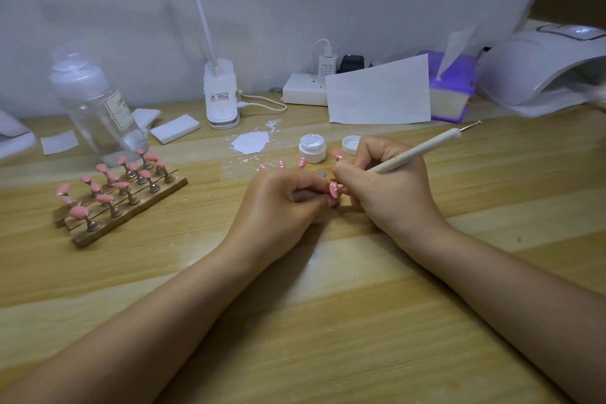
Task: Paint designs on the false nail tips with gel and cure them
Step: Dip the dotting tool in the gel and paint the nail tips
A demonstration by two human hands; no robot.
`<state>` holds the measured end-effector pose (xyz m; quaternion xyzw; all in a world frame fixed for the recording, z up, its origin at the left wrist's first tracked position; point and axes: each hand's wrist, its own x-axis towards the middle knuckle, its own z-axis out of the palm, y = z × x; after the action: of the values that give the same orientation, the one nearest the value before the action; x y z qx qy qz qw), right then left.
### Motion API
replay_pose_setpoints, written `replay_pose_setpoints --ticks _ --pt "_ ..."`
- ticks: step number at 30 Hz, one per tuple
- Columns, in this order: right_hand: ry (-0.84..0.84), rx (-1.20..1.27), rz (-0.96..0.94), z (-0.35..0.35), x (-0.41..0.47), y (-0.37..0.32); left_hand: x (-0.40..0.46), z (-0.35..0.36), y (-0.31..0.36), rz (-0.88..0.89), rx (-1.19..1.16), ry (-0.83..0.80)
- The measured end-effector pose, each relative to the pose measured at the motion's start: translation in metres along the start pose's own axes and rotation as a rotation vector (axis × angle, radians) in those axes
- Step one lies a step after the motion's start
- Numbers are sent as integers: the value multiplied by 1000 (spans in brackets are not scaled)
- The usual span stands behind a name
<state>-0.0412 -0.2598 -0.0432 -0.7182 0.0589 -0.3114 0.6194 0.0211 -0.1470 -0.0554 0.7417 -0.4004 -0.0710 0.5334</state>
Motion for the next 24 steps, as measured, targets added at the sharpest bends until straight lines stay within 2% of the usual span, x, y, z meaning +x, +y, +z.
replay_pose_setpoints --ticks 18,24 --pt "46 -9 -12 0 0 4 0 0 -2 -11 -15 14" --pt "194 -29 -55 -2 0 3 2 1 -4 -3 -36 12"
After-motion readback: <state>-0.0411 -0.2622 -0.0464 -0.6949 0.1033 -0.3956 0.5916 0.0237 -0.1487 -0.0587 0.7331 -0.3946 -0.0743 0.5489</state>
